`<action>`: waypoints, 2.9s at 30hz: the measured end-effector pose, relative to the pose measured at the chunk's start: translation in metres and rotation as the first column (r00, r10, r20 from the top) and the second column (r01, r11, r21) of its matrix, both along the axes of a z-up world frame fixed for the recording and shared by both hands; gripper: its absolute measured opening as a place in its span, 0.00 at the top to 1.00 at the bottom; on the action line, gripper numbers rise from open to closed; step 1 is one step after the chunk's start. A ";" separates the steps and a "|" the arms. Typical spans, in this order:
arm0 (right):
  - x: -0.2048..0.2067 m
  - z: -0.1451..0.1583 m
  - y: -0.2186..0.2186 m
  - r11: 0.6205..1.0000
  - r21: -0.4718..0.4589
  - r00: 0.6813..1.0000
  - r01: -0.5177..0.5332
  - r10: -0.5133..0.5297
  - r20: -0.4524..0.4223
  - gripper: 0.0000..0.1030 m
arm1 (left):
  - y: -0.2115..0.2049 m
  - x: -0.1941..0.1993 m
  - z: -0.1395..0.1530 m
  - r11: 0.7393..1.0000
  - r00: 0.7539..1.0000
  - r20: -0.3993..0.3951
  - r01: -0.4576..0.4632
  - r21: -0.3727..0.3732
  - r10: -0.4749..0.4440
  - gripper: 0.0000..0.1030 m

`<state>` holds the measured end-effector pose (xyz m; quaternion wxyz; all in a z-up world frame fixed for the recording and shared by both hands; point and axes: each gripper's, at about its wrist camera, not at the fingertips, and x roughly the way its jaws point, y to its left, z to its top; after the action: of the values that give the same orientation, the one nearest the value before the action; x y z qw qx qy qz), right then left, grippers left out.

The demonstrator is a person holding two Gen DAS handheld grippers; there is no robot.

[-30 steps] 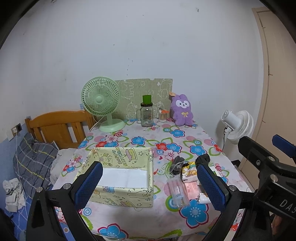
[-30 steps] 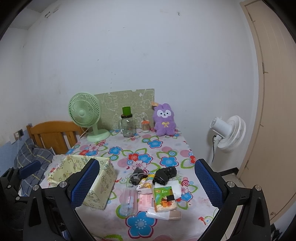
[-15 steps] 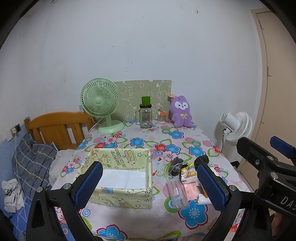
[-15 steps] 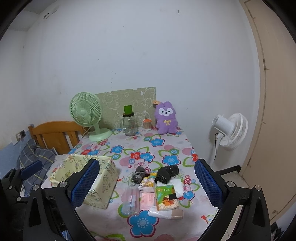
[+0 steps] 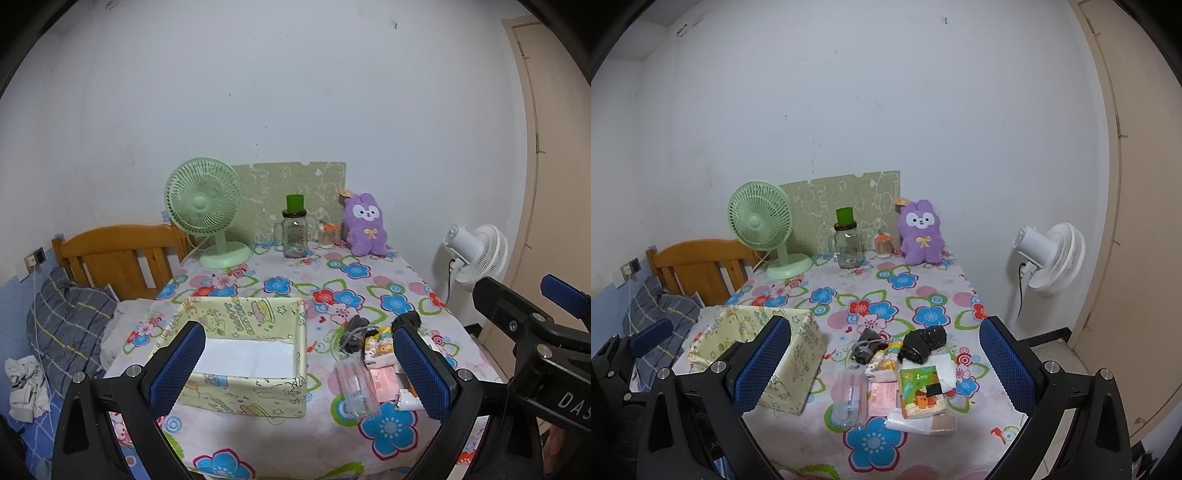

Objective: Organize soft objects

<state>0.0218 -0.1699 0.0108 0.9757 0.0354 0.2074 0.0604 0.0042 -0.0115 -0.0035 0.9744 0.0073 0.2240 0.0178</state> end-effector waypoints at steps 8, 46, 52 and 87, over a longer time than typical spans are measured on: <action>0.002 -0.003 0.000 1.000 -0.003 1.000 0.002 -0.002 -0.003 0.01 | -0.003 0.005 -0.006 1.000 0.999 -0.028 0.017 -0.012 -0.017 0.00; 0.074 -0.096 -0.032 1.000 -0.005 0.976 0.017 -0.018 -0.216 0.12 | -0.057 0.071 -0.093 0.996 0.965 -0.249 0.074 -0.052 -0.085 0.17; 0.086 -0.114 -0.031 1.000 -0.005 0.965 0.007 -0.008 -0.263 0.14 | -0.061 0.083 -0.110 0.996 0.950 -0.301 0.070 -0.059 -0.084 0.21; 0.132 -0.183 -0.023 1.000 -0.005 0.896 -0.011 0.007 -0.445 0.44 | -0.068 0.121 -0.168 0.998 0.888 -0.456 0.049 -0.047 -0.066 0.66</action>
<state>0.1540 -0.1929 -0.1726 0.9024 0.0437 0.4253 0.0545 0.1248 -0.0792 -0.1713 0.8946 0.0011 0.4466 -0.0172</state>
